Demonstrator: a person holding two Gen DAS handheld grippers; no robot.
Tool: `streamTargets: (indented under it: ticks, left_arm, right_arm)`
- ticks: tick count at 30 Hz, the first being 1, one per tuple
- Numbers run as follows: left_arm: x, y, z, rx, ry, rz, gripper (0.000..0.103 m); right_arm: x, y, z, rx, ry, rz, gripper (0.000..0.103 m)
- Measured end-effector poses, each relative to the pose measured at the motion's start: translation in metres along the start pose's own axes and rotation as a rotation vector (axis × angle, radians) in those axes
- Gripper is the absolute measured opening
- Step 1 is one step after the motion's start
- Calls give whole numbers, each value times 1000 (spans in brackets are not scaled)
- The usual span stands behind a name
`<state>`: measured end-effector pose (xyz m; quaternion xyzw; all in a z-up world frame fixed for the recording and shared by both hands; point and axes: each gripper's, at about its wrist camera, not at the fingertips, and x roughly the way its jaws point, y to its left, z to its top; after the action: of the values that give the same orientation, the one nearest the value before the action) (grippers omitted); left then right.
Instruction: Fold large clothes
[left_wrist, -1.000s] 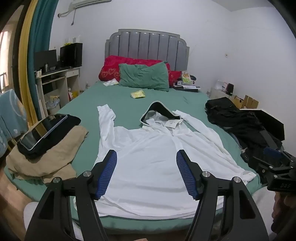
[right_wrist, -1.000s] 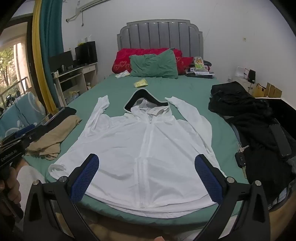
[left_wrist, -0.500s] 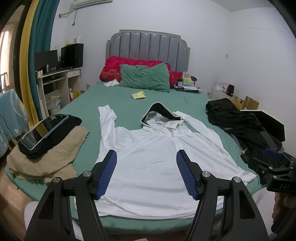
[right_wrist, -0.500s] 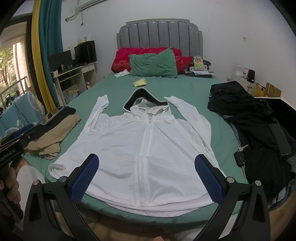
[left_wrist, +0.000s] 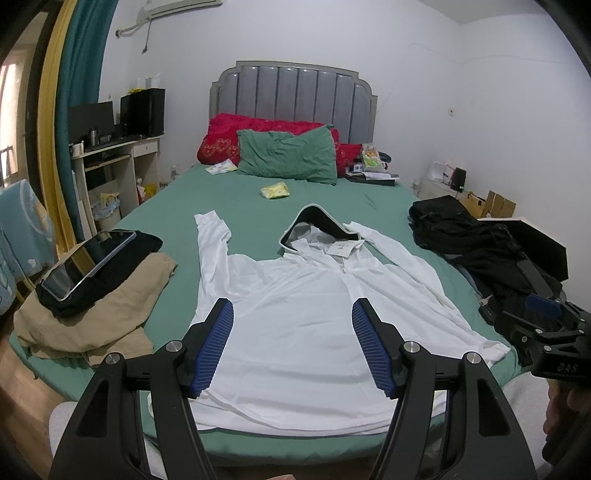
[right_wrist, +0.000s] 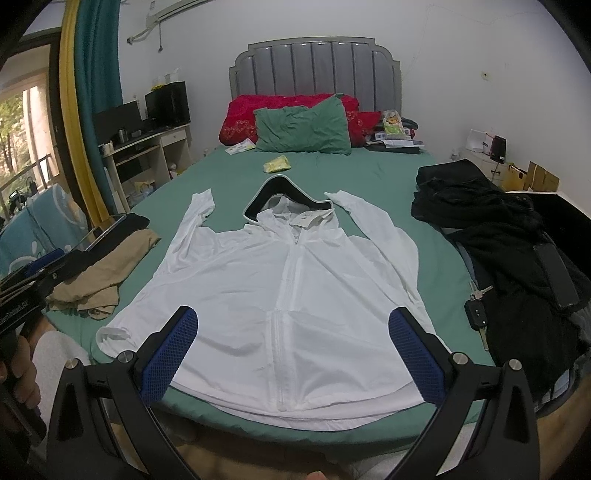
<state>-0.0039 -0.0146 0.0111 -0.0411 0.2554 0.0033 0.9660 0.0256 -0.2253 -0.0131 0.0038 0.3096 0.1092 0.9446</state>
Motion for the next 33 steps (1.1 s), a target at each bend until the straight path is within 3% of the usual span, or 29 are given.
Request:
streamTargets:
  ticks: [33]
  left_arm:
    - [-4,1,2,1,-2,-22,70]
  right_arm:
    - [0,-3,-1,5,7,4,102]
